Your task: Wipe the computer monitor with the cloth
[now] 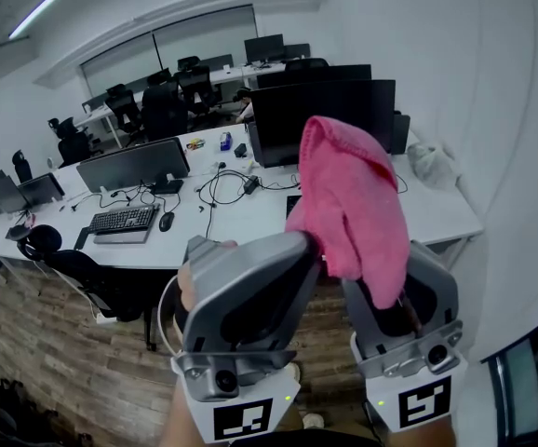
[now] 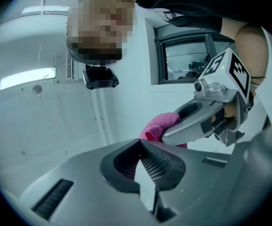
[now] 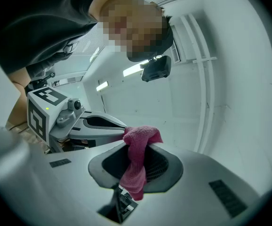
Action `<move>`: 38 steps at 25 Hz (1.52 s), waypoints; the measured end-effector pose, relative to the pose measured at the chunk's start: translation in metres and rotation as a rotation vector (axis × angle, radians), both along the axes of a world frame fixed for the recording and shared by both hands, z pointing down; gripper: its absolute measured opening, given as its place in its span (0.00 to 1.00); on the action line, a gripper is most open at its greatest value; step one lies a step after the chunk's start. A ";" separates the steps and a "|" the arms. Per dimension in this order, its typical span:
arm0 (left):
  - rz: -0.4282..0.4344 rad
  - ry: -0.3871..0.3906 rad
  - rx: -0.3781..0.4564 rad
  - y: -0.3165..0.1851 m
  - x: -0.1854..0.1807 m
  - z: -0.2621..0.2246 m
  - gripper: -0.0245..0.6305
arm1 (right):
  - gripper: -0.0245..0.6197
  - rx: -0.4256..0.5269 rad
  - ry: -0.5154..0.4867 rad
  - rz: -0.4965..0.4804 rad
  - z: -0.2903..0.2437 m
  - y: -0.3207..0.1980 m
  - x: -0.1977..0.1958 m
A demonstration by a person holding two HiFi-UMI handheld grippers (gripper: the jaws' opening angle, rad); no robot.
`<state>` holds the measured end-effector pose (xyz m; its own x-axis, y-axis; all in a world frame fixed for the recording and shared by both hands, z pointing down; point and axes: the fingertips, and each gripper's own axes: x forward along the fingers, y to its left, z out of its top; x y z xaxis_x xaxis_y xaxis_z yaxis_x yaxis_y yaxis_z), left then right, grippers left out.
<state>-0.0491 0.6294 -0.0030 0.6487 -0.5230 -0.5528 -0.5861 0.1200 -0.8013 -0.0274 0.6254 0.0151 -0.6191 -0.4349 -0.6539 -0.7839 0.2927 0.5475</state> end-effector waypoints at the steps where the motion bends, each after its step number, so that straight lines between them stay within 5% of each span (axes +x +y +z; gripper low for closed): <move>1: -0.001 0.000 0.000 -0.003 0.000 0.000 0.04 | 0.14 -0.001 -0.002 -0.001 0.000 -0.002 0.000; 16: -0.017 -0.016 0.023 -0.093 -0.003 0.017 0.04 | 0.14 0.006 -0.015 -0.007 0.016 -0.087 0.001; 38: 0.043 -0.014 0.080 -0.398 -0.065 -0.013 0.04 | 0.14 0.003 -0.018 0.083 -0.011 -0.395 -0.062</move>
